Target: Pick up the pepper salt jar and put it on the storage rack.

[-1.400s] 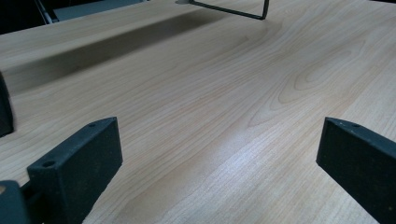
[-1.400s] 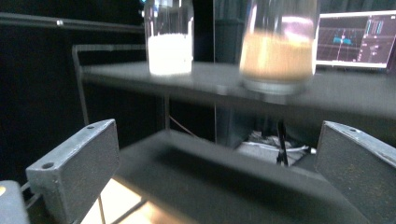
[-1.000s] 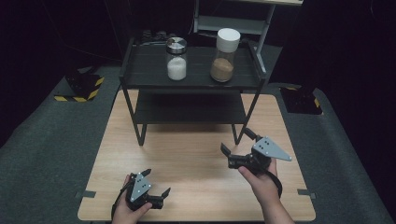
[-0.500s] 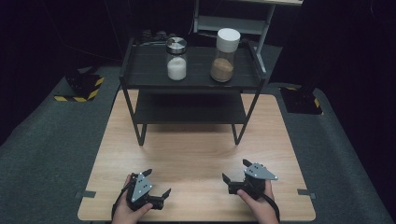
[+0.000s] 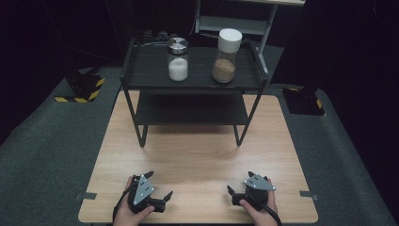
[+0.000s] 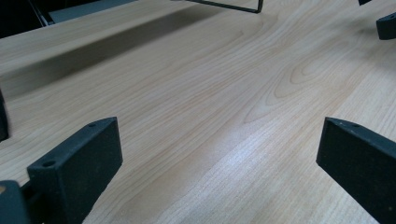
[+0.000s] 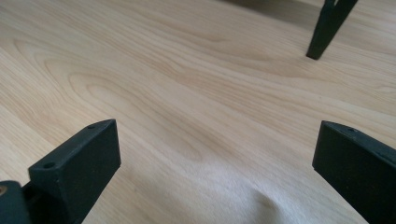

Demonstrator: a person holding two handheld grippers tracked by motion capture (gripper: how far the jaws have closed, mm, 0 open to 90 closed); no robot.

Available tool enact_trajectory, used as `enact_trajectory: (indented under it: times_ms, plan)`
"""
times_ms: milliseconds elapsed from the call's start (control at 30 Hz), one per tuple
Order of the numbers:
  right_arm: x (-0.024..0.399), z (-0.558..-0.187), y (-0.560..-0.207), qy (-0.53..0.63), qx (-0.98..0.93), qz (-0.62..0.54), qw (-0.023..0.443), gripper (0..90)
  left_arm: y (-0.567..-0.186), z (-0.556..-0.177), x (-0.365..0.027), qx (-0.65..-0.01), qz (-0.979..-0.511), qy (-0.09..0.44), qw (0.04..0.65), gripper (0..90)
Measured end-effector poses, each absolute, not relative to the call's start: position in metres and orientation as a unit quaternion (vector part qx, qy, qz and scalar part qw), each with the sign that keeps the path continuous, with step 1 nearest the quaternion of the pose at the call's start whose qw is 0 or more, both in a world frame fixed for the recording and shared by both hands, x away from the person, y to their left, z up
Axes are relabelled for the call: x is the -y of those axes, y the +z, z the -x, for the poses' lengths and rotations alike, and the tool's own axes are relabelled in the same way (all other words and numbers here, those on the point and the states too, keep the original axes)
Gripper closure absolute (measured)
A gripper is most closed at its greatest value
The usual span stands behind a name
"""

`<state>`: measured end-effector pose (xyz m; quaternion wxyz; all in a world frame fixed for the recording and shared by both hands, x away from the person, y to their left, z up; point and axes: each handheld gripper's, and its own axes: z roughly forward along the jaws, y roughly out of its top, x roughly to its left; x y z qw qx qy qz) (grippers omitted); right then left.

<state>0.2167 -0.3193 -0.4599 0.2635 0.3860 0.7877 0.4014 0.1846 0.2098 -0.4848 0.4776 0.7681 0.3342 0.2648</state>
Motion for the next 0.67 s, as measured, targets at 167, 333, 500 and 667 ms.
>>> enact_trajectory:
  times_ms: [167,333,500,667]
  plan:
    - [0.319,-0.211,-0.462,0.403,-0.783,-0.387,0.274,1.1,-0.484,-0.184,-0.208,-0.332,-0.770,0.268,0.474,0.7]
    - [0.321,-0.205,-0.466,0.416,-0.771,-0.390,0.284,0.9,-0.485,-0.184,-0.208,-0.335,-0.768,0.269,0.474,0.7]
    - [0.324,-0.204,-0.467,0.423,-0.768,-0.391,0.282,0.9,-0.484,-0.182,-0.207,-0.333,-0.770,0.274,0.471,0.7]
    - [0.324,-0.204,-0.467,0.423,-0.770,-0.385,0.283,0.9,-0.485,-0.181,-0.207,-0.330,-0.768,0.276,0.474,0.8]
